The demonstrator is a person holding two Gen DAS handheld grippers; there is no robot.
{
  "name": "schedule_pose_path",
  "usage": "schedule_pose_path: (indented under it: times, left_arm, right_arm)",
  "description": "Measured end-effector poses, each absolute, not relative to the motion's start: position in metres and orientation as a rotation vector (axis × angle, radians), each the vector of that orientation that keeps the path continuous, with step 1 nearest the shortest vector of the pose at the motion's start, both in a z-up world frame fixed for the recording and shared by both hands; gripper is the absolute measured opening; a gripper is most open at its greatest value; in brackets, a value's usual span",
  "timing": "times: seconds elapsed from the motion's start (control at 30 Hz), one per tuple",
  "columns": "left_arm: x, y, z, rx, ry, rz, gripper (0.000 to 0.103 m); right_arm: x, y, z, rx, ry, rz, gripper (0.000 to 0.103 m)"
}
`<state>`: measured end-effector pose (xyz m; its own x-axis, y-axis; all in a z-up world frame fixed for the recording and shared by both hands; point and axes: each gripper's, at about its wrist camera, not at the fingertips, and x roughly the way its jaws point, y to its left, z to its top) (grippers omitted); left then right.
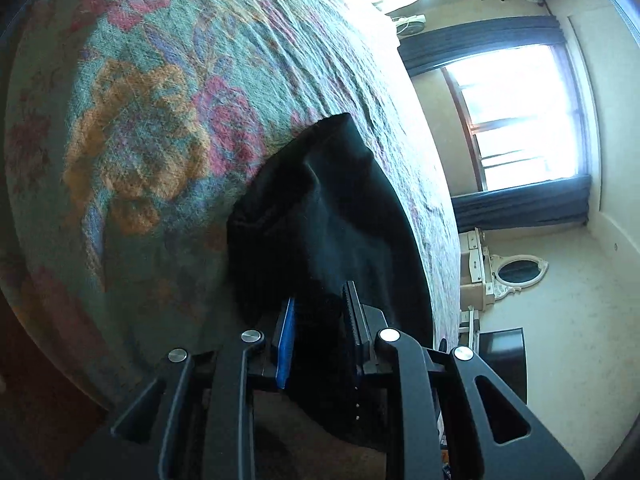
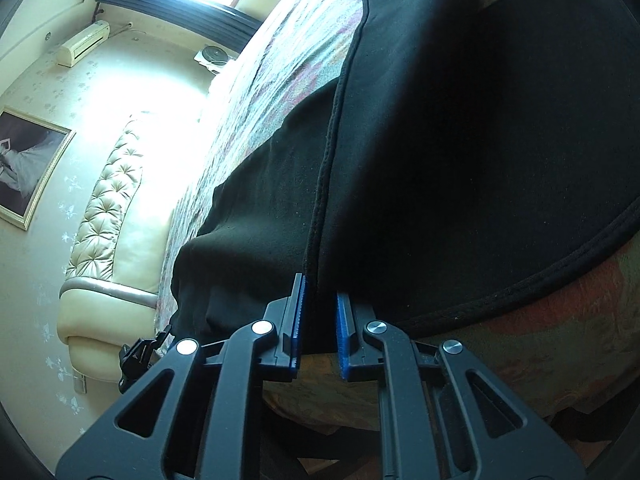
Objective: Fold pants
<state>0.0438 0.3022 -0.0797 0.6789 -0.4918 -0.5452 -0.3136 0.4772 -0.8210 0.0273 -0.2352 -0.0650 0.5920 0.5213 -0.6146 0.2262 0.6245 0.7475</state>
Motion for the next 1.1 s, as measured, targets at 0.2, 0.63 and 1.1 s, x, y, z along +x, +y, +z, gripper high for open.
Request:
schedule_pose_path:
  times: [0.2, 0.63, 1.1]
  left_arm:
    - [0.048, 0.296, -0.078, -1.127, 0.846, -0.092, 0.056]
    - [0.047, 0.293, -0.047, -1.025, 0.830, -0.081, 0.007]
    - [0.019, 0.321, -0.074, -1.177, 0.798, -0.100, 0.062]
  right_arm:
    - [0.026, -0.237, -0.068, 0.915, 0.955, 0.210, 0.013]
    - [0.017, -0.244, -0.055, 0.936, 0.909, 0.263, 0.013]
    - [0.008, -0.289, -0.036, 0.815, 0.861, 0.135, 0.049]
